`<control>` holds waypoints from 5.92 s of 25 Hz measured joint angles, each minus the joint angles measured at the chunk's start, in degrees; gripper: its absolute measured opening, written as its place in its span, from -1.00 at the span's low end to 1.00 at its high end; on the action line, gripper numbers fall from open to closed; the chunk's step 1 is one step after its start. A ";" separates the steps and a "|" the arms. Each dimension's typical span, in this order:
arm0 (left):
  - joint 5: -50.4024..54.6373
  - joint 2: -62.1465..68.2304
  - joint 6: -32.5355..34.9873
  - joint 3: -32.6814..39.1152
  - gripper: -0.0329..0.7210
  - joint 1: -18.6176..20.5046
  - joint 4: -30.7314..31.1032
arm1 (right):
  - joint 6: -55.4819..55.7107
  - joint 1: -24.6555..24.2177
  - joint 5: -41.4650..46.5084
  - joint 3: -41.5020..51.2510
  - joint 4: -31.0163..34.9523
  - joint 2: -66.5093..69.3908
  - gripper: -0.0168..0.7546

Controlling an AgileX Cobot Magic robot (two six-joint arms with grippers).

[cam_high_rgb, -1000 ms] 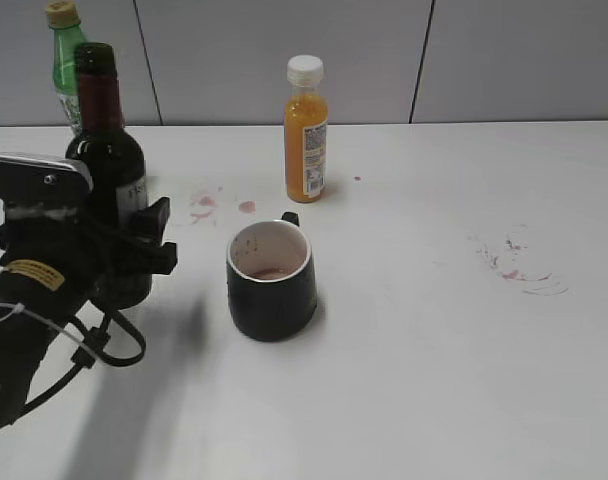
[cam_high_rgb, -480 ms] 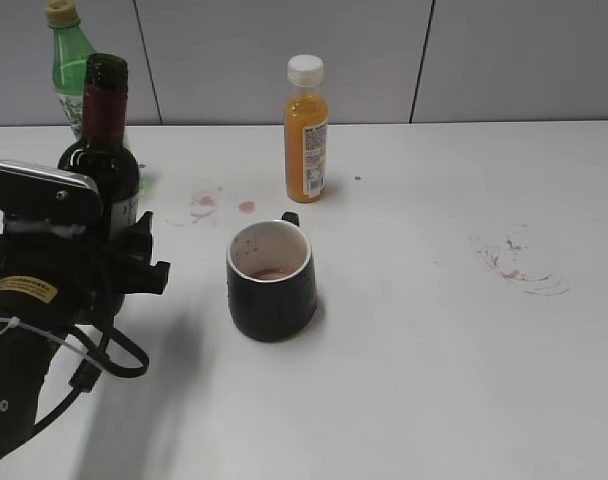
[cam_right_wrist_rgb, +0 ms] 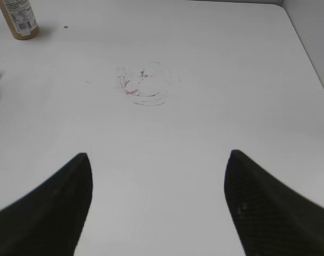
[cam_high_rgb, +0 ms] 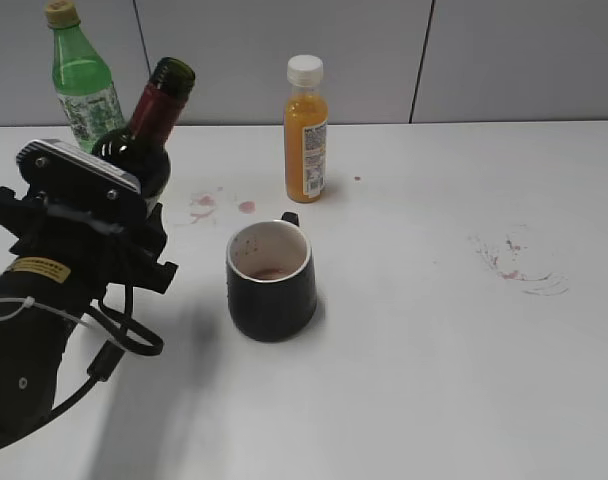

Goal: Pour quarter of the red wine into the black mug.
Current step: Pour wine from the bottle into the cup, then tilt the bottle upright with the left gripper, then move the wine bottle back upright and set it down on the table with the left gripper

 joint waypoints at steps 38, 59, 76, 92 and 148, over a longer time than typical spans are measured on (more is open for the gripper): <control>-0.01 4.30 41.21 -0.98 0.55 8.05 9.13 | 0.00 0.00 -0.04 0.00 0.00 0.00 0.56; -0.01 4.30 53.77 -1.91 0.55 8.05 9.97 | 0.00 0.00 -0.04 0.00 0.00 0.00 0.56; -0.06 4.30 52.68 -1.97 0.55 8.05 10.41 | 0.00 0.00 -0.04 0.00 0.00 0.00 0.56; -0.06 4.30 41.80 -1.97 0.55 8.05 12.80 | 0.00 0.00 -0.04 0.00 0.00 0.00 0.56; -0.44 30.57 -51.52 -33.18 0.55 26.81 54.60 | 0.00 0.00 -0.04 0.00 0.00 0.00 0.56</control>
